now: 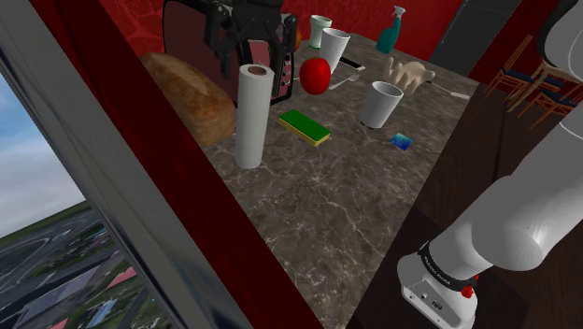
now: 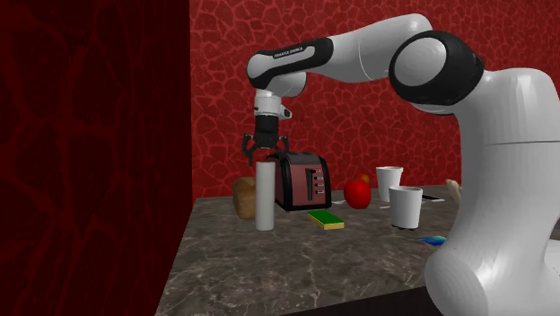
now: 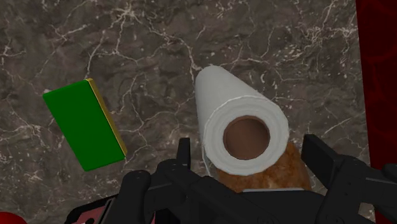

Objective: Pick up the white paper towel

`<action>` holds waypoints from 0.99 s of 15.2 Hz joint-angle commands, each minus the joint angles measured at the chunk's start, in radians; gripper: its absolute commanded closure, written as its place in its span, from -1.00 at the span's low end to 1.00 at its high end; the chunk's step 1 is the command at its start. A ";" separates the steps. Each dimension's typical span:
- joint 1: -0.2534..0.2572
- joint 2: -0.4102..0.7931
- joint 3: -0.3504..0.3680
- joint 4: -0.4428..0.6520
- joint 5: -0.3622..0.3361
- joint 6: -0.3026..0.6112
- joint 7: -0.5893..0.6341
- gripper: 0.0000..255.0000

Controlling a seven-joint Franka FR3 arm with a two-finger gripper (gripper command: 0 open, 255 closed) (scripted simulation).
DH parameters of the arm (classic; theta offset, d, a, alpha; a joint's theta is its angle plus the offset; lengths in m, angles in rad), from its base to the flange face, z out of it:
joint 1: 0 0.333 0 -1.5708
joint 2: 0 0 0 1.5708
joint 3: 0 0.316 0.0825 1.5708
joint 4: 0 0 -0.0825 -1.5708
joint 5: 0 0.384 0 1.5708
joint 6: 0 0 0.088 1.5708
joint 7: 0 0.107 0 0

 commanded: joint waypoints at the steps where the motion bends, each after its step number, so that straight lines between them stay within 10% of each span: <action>1: -0.004 -0.013 -0.002 -0.051 0.007 0.040 -0.006 -1.00; 3: -0.004 -0.013 -0.002 -0.051 0.007 0.040 -0.006 -1.00; 4: -0.004 -0.013 -0.002 -0.051 0.007 0.040 -0.006 1.00; 15: -0.001 -0.005 -0.001 -0.015 0.002 0.011 -0.002 1.00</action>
